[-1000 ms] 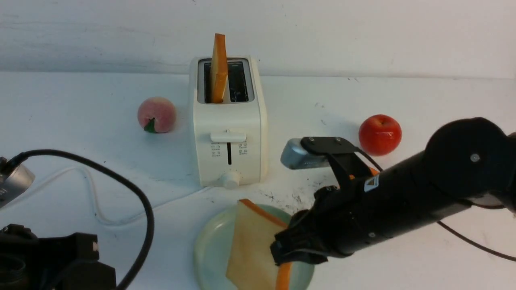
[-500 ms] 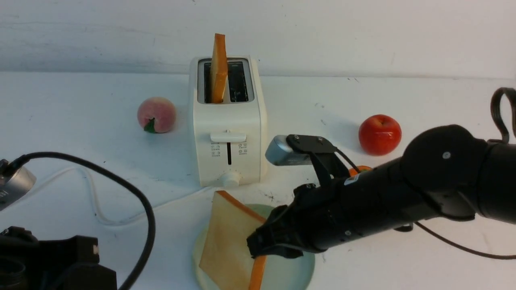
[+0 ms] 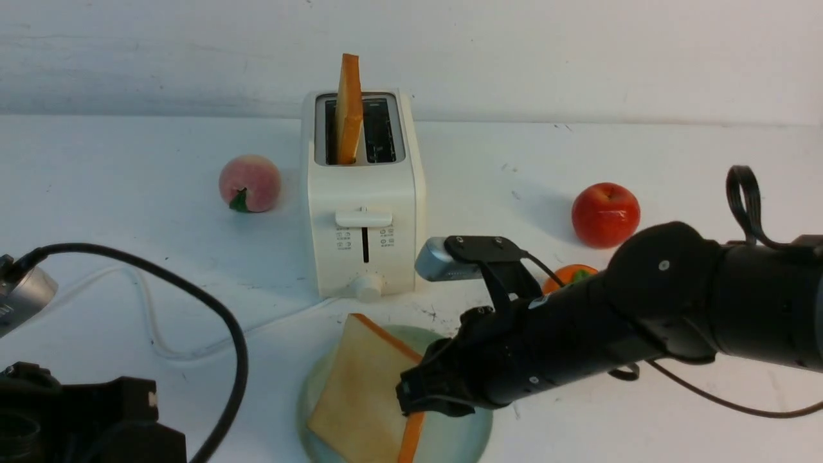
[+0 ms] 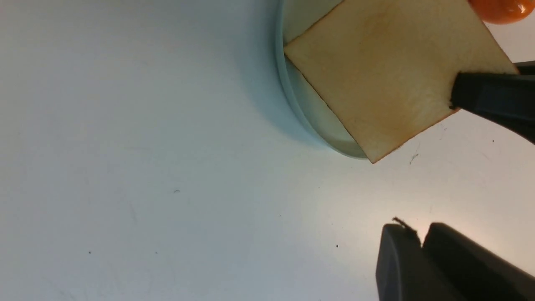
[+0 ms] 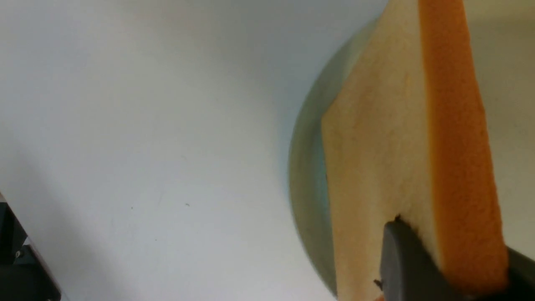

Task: Take toasted bread from bread machine on white table place on plate.
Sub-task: 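Place the held slice of bread on top of the slice on the plate with the right gripper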

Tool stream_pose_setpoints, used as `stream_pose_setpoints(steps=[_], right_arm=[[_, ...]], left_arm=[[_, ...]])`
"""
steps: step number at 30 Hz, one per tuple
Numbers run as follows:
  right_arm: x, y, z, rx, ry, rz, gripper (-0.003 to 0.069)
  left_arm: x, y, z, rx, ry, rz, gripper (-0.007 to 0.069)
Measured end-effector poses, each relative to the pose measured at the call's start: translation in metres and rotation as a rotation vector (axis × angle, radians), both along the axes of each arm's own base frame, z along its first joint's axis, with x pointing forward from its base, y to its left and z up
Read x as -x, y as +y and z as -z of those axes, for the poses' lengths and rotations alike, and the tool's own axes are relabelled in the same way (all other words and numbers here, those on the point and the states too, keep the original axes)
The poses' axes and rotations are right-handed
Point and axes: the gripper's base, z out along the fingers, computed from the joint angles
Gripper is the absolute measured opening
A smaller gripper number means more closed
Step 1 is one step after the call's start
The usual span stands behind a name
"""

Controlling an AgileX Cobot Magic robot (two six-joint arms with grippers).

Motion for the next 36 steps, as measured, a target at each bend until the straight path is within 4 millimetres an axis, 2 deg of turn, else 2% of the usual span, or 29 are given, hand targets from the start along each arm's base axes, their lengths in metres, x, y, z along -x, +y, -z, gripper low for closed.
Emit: stream_pose_setpoints(steps=[6, 9, 13, 14, 15, 16, 17, 19, 20, 21, 23, 27, 36], right_arm=[[-0.004, 0.0, 0.006, 0.017, -0.011, 0.019, 0.0108], [-0.005, -0.001, 0.006, 0.03, -0.029, 0.017, 0.0135], [-0.006, -0.001, 0.007, 0.041, -0.04, 0.012, 0.0241], [-0.006, -0.001, 0.007, 0.041, -0.04, 0.012, 0.0248], [-0.006, -0.001, 0.007, 0.042, -0.042, 0.012, 0.0316], [-0.006, -0.001, 0.007, 0.043, -0.044, 0.013, 0.0354], [-0.006, -0.001, 0.007, 0.043, -0.044, 0.013, 0.0362], [-0.006, -0.001, 0.007, 0.044, -0.047, 0.014, 0.0425], [-0.007, -0.002, 0.007, 0.048, -0.055, 0.018, 0.048], [-0.007, -0.002, 0.007, 0.048, -0.057, 0.019, 0.0486], [-0.01, -0.003, 0.007, 0.062, -0.092, 0.034, 0.0554], [-0.016, -0.005, 0.005, 0.081, -0.157, 0.068, 0.0589], [-0.025, -0.01, 0.003, 0.132, -0.281, 0.094, 0.0588]], left_arm=[[0.0, 0.0, 0.0, 0.0, 0.004, 0.003, 0.0078], [0.001, 0.0, 0.0, 0.0, 0.007, 0.005, 0.0081], [0.001, 0.0, 0.0, 0.0, 0.008, 0.006, 0.0086], [0.001, 0.0, 0.0, 0.0, 0.008, 0.006, 0.0087], [0.001, 0.0, 0.0, 0.0, 0.008, 0.006, 0.009], [0.001, 0.0, 0.0, 0.0, 0.008, 0.006, 0.0091], [0.001, 0.0, 0.0, 0.0, 0.008, 0.006, 0.0091], [0.001, 0.0, 0.0, 0.0, 0.008, 0.006, 0.0092], [0.001, 0.0, 0.0, 0.0, 0.008, 0.006, 0.0092], [0.001, 0.0, 0.0, 0.0, 0.008, 0.006, 0.0092], [0.001, 0.0, 0.0, 0.0, 0.008, 0.006, 0.0092], [0.001, 0.0, 0.0, 0.0, 0.008, 0.006, 0.0092], [0.001, 0.0, 0.0, 0.0, 0.008, 0.006, 0.0092]])
